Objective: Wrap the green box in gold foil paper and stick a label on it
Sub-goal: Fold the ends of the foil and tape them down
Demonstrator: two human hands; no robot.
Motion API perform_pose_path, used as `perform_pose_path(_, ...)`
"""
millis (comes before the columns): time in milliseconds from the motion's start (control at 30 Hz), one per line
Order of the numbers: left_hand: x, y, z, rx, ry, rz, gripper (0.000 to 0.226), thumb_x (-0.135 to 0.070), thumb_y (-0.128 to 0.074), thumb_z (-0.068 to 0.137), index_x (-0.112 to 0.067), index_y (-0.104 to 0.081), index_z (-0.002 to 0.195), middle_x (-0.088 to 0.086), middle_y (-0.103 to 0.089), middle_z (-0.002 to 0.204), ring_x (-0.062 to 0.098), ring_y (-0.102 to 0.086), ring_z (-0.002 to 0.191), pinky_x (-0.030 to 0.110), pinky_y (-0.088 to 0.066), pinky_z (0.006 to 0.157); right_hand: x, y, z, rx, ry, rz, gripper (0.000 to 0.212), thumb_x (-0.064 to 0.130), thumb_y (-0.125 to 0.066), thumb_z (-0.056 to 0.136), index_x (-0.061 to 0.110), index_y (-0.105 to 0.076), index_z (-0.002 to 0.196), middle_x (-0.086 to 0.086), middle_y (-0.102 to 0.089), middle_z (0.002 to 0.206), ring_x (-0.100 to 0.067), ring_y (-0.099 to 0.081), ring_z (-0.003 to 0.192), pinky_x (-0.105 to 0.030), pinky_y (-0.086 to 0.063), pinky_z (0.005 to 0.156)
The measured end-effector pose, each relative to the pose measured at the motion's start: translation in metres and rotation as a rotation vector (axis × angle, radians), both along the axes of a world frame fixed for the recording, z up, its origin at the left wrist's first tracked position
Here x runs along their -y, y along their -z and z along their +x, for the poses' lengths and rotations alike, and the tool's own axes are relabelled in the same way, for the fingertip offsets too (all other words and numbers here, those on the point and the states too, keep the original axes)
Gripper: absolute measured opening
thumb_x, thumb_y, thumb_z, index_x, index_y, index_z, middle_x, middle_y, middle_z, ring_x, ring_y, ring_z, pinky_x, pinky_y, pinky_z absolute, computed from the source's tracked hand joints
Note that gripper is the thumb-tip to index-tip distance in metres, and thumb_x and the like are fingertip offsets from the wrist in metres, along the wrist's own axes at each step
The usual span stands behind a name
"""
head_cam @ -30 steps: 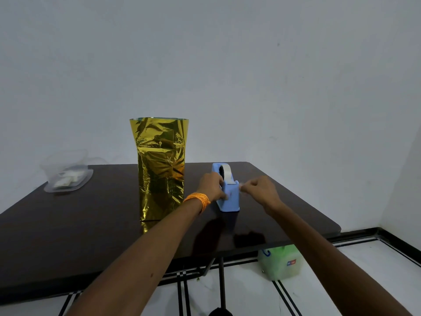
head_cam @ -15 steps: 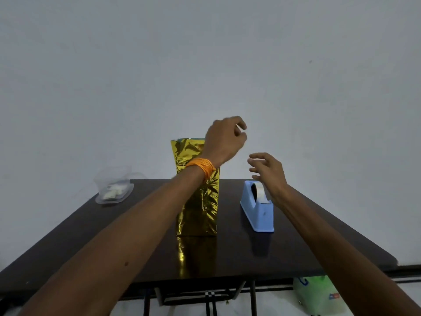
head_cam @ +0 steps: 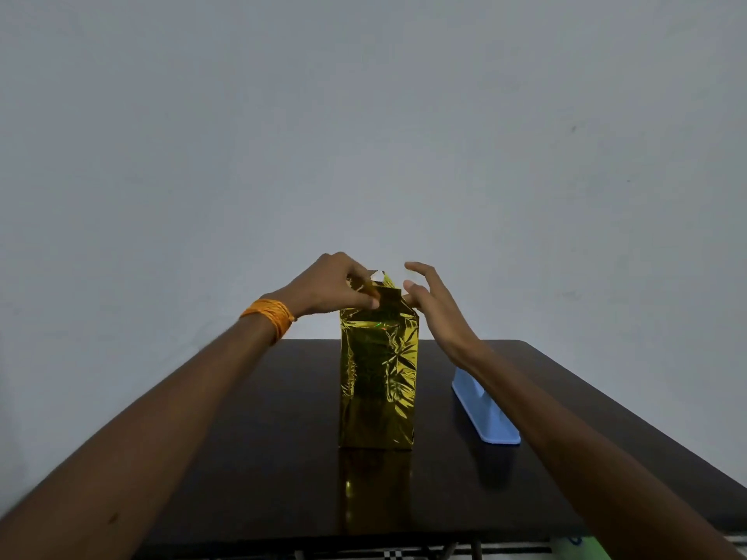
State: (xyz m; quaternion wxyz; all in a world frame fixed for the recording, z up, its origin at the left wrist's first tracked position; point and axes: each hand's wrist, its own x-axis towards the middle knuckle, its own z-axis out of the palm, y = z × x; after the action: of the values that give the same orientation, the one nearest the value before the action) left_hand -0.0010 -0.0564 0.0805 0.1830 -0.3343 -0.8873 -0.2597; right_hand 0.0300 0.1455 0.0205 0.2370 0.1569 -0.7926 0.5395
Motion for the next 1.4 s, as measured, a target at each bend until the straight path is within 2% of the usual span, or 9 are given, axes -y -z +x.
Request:
perform_pose_path(267,-0.012,0.006,0.002,0.293,-0.014,0.637,0.053,-0.051,-0.051,0.097,-0.003,-0.072,0.084,-0.011,-0.065,0.090,0.004,-0.057,0.086,0.020,-0.036,0.068,0.005,0.001,-0.004,-0.043,0.025,0.112,0.038,0.048,-0.031,0.106,0.042,-0.042,0.141,0.004,-0.052,0.143,-0.018,-0.052,0.129,-0.034,-0.035,0.097)
perform_pose_path(467,-0.030,0.016,-0.005,0.573,0.003,0.545,0.017,-0.018,-0.059,0.094,-0.012,-0.073,0.102,0.002,-0.070,0.095,0.018,-0.067,0.087,0.027,-0.055,0.066,0.004,-0.008,-0.002,-0.008,0.029,0.176,0.037,0.041,-0.030,0.108,0.041,-0.039,0.144,-0.001,-0.059,0.119,-0.019,-0.056,0.115,-0.027,-0.038,0.084)
perform_pose_path(600,-0.033,0.025,-0.018,0.657,-0.064,0.470,0.025,-0.012,-0.054,0.092,-0.017,-0.073,0.108,0.012,-0.071,0.110,0.029,-0.067,0.103,0.046,-0.056,0.093,0.004,-0.010,-0.001,0.007,0.023,0.193,0.037,0.039,-0.029,0.108,0.040,-0.039,0.144,0.002,-0.062,0.103,-0.016,-0.057,0.109,-0.020,-0.039,0.081)
perform_pose_path(700,-0.030,0.029,-0.024,0.679,-0.070,0.414,0.024,-0.017,-0.057,0.091,-0.026,-0.074,0.104,0.013,-0.066,0.122,0.032,-0.063,0.112,0.050,-0.052,0.097,0.001,-0.008,-0.005,0.013,0.011,0.169,0.038,0.040,-0.029,0.108,0.039,-0.039,0.145,0.002,-0.067,0.097,-0.022,-0.057,0.118,-0.036,-0.037,0.096)
perform_pose_path(867,-0.030,0.033,-0.021,0.728,-0.068,0.427,0.028,-0.011,-0.055,0.096,-0.032,-0.074,0.096,0.014,-0.064,0.124,0.031,-0.061,0.113,0.040,-0.059,0.078,-0.003,-0.006,-0.011,0.036,-0.043,0.112,0.042,0.050,-0.032,0.102,0.042,-0.039,0.142,0.002,-0.075,0.095,-0.024,-0.053,0.129,-0.043,-0.030,0.106)
perform_pose_path(933,-0.030,0.035,-0.021,0.747,-0.052,0.467,0.034,-0.008,-0.053,0.096,-0.033,-0.075,0.093,0.016,-0.061,0.129,0.032,-0.061,0.115,0.044,-0.059,0.086,-0.004,-0.008,-0.013,0.038,-0.060,0.091,0.046,0.050,-0.036,0.096,0.043,-0.039,0.141,0.004,-0.076,0.097,-0.021,-0.050,0.131,-0.045,-0.030,0.109)
perform_pose_path(1100,-0.032,0.035,-0.013,0.754,-0.009,0.549,0.040,0.004,-0.041,0.096,-0.020,-0.073,0.100,0.016,-0.059,0.129,0.030,-0.064,0.110,0.040,-0.059,0.085,-0.008,-0.008,-0.011,0.030,0.028,0.093,0.051,0.018,-0.059,0.094,0.034,-0.043,0.140,0.001,-0.074,0.105,-0.015,-0.062,0.114,-0.038,-0.042,0.100)
perform_pose_path(1233,-0.031,0.036,-0.009,0.752,0.002,0.551,0.032,0.001,-0.045,0.095,-0.015,-0.070,0.108,0.013,-0.068,0.101,0.025,-0.069,0.096,0.043,-0.058,0.088,-0.009,-0.004,-0.013,0.016,0.024,0.175,0.060,0.016,-0.066,0.090,0.033,-0.041,0.142,0.003,-0.075,0.095,-0.014,-0.067,0.102,-0.047,-0.045,0.106)
perform_pose_path(1400,-0.026,0.041,-0.018,0.702,-0.039,0.454,0.020,-0.023,-0.061,0.094,-0.030,-0.070,0.110,0.007,-0.066,0.117,0.025,-0.061,0.111,0.053,-0.051,0.095,-0.014,-0.006,-0.017,0.008,-0.002,0.254,0.067,0.022,-0.071,0.089,0.036,-0.038,0.145,0.008,-0.075,0.096,-0.010,-0.065,0.106,-0.048,-0.041,0.109)
